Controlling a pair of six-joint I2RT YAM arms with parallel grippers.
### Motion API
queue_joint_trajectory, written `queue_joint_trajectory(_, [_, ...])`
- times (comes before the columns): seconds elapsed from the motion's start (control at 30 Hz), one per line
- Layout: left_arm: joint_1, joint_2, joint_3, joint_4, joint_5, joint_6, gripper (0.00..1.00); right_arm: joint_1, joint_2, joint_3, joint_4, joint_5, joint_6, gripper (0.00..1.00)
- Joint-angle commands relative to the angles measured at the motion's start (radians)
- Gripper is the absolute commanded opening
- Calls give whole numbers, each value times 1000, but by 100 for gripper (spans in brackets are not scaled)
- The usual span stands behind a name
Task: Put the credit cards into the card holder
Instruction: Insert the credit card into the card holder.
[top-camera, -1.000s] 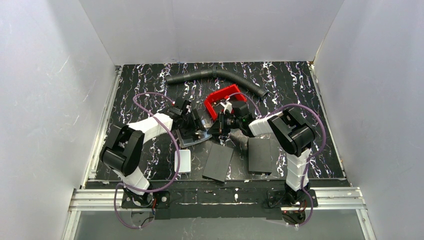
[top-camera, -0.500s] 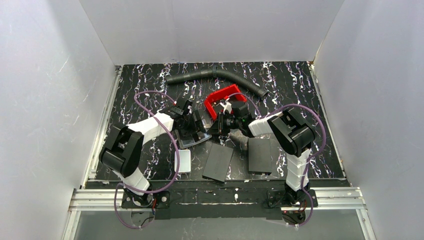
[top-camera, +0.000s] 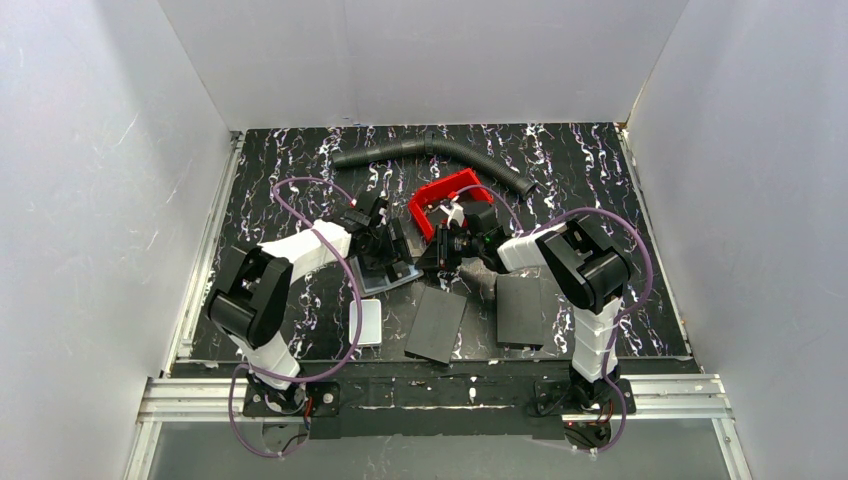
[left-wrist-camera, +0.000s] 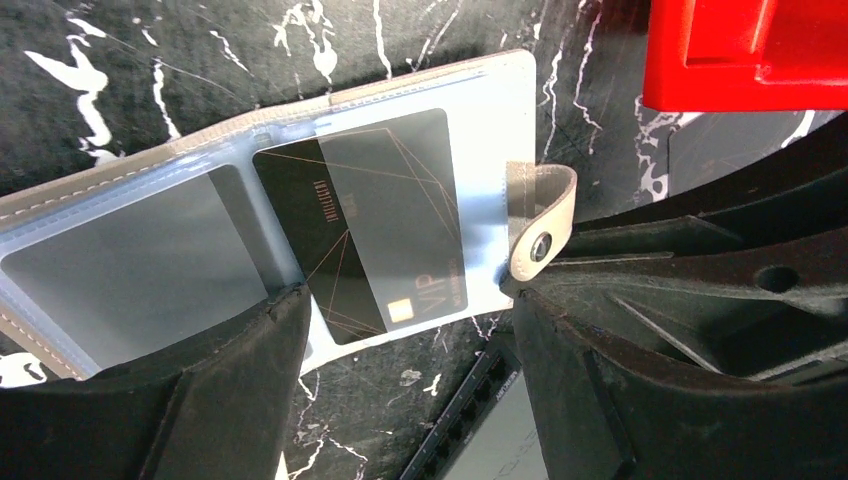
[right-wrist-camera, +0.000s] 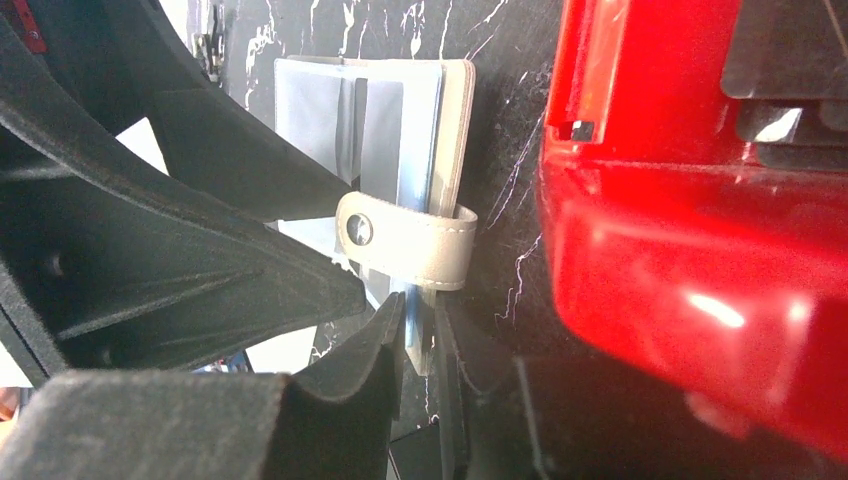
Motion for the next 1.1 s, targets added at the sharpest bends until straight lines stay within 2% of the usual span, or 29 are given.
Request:
queue_joint_trajectory(0.0, [0,-34,-7,-55,-118,7,74,-9,-7,11,-77,-6,16,25])
queue_joint_trajectory(0.27, [-2,25,-40,104,-22,-25,73,-9,22,20,-34,-30,43,23])
queue_joint_trajectory(0.47, [-8,-6,-67,216,36,-21,73,-8,43,36,-18,-54,41,13])
queue_joint_trajectory(0.73, [-10,-27,-85,327,141,-1,73,-7,61,50,6,-78,52,6])
queue_joint_trajectory(0.93, [-17,-81,-106,314,130,15,73,-10,55,41,4,-73,54,7])
queue_joint_trajectory(1.07, [-6,-114,-72,133,60,45,74,-20,39,26,-12,-53,65,15])
